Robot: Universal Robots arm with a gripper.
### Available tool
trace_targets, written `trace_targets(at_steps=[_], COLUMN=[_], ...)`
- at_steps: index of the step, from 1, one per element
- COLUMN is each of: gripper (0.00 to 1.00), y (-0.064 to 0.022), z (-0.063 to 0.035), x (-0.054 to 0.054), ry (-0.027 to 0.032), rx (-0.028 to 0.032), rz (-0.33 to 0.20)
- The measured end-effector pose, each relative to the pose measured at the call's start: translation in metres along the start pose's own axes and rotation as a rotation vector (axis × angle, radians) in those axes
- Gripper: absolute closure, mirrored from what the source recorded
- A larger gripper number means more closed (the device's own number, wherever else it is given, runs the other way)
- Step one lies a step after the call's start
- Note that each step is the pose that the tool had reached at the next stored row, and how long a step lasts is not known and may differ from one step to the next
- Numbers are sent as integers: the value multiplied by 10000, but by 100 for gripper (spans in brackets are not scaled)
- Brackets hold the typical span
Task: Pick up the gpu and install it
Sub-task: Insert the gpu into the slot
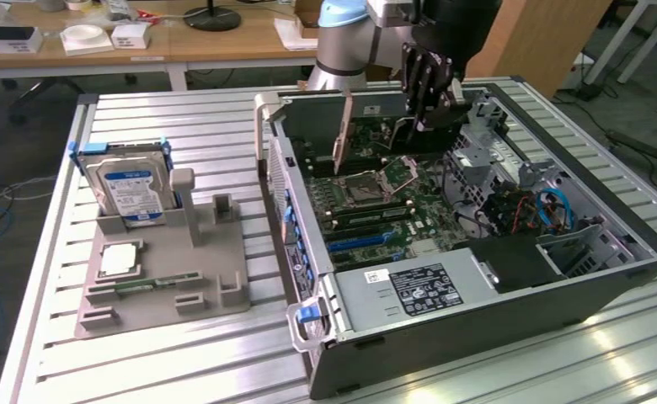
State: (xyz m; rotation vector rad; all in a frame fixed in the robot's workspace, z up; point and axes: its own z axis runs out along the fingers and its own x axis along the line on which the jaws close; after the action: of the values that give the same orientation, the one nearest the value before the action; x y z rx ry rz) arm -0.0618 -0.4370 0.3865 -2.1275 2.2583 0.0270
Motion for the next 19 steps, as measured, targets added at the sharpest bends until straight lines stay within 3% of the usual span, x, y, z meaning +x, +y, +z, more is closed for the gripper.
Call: trace_targets(at_steps=[13,19], gripper=[73,73], y=[8,12], z=[139,191], x=[6,9], ry=[11,-1], rx=[5,245], rz=[-33,-44])
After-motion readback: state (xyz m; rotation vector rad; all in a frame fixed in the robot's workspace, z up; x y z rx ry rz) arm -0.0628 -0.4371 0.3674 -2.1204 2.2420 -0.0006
